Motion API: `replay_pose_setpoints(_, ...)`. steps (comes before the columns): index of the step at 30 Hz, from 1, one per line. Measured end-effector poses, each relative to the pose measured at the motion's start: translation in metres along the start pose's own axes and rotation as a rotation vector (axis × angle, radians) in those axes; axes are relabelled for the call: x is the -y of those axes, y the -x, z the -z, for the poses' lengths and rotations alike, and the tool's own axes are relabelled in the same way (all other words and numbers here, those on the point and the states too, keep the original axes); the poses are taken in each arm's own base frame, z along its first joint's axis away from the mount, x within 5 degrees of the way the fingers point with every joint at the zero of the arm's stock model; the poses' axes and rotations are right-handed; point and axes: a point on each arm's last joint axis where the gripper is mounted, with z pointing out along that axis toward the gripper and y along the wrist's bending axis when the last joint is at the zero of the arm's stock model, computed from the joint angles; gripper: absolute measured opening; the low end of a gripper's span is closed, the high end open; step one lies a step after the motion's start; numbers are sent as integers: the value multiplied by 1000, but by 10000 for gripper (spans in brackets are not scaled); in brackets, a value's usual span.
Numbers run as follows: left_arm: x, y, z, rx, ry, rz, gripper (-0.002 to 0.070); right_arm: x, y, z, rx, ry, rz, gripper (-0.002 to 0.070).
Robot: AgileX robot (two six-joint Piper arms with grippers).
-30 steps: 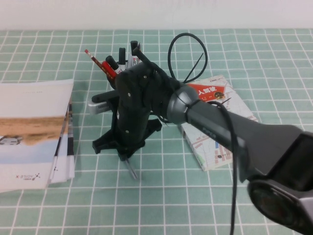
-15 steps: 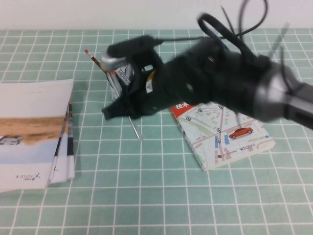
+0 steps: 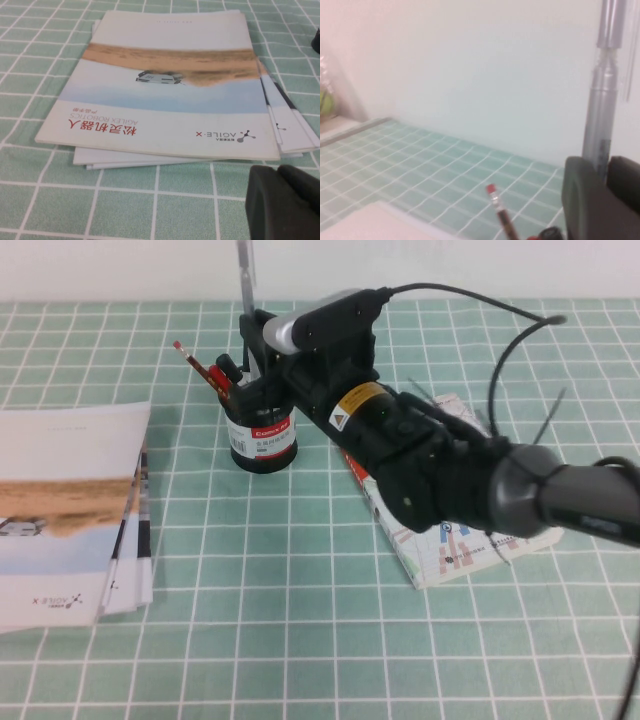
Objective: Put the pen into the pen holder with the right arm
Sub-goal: Place the pen onto the pen holder
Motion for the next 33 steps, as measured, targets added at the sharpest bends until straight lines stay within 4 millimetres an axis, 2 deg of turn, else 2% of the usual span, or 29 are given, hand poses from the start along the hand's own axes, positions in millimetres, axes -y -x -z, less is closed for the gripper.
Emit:
replay_pose_setpoints(7, 0, 0, 0, 0, 0, 0, -4, 7, -21, -21, 2, -26, -4, 41)
replay_pose_setpoints(22, 0, 0, 0, 0, 0, 0, -4, 11, -56, -26, -76, -46, -16, 52)
replay_pose_setpoints(27, 0, 0, 0, 0, 0, 0, -4, 12, -56, -26, -78, -47, -17, 127)
replay_pose_setpoints(31, 0, 0, 0, 0, 0, 0, -4, 12, -57, -26, -83, -48, -19, 286)
replay_pose_setpoints(33, 0, 0, 0, 0, 0, 0, -4, 12, -59, -25, -115, -50, -21, 340)
